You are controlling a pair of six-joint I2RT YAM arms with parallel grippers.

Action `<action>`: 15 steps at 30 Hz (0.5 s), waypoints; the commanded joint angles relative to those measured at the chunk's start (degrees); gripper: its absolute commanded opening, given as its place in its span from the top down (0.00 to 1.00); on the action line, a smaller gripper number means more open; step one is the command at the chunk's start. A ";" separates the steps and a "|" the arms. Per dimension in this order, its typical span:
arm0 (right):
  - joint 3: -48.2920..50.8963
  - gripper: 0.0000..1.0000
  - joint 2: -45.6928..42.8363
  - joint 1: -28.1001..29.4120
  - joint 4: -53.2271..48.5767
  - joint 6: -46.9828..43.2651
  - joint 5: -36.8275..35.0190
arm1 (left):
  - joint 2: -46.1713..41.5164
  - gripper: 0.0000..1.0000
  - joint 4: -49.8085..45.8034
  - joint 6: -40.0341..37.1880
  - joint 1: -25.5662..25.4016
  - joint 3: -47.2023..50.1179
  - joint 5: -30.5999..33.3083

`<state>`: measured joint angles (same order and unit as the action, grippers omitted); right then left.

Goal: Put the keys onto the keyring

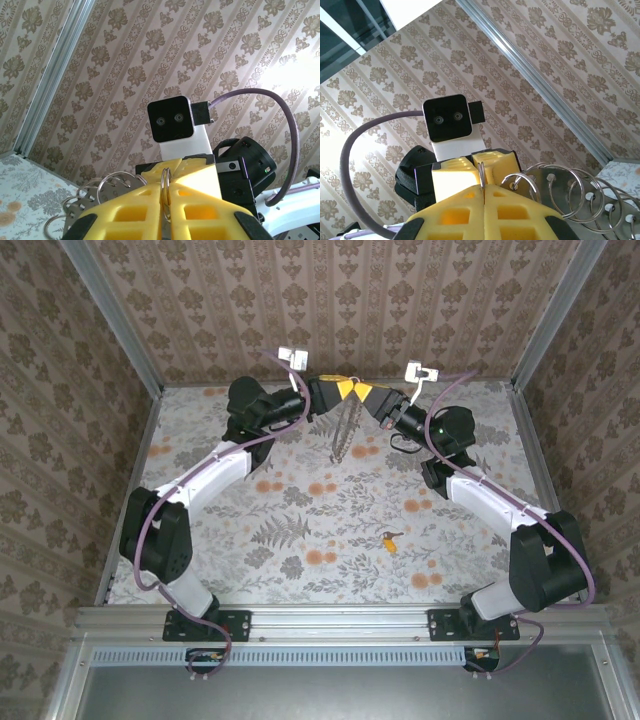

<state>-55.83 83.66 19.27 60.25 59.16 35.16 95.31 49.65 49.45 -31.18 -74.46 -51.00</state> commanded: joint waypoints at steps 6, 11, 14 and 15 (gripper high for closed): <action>-0.09 1.00 -0.34 0.25 3.43 0.50 0.62 | 0.05 0.97 2.69 -0.58 -0.64 -1.22 -1.02; 0.01 1.00 -0.32 0.25 3.41 0.42 0.58 | -0.24 1.00 2.62 -0.94 -0.58 -0.78 -0.95; 0.02 1.00 -0.25 0.26 3.45 0.43 0.52 | -0.36 1.00 2.56 -1.09 -0.55 -0.54 -0.77; -0.02 1.00 -0.11 0.25 3.48 0.38 0.47 | -0.32 1.00 2.64 -1.12 -0.55 -0.58 -0.78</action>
<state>-55.79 83.66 19.25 60.25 59.16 35.11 95.31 49.91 49.45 -31.20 -74.46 -51.18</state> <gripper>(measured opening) 0.065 0.045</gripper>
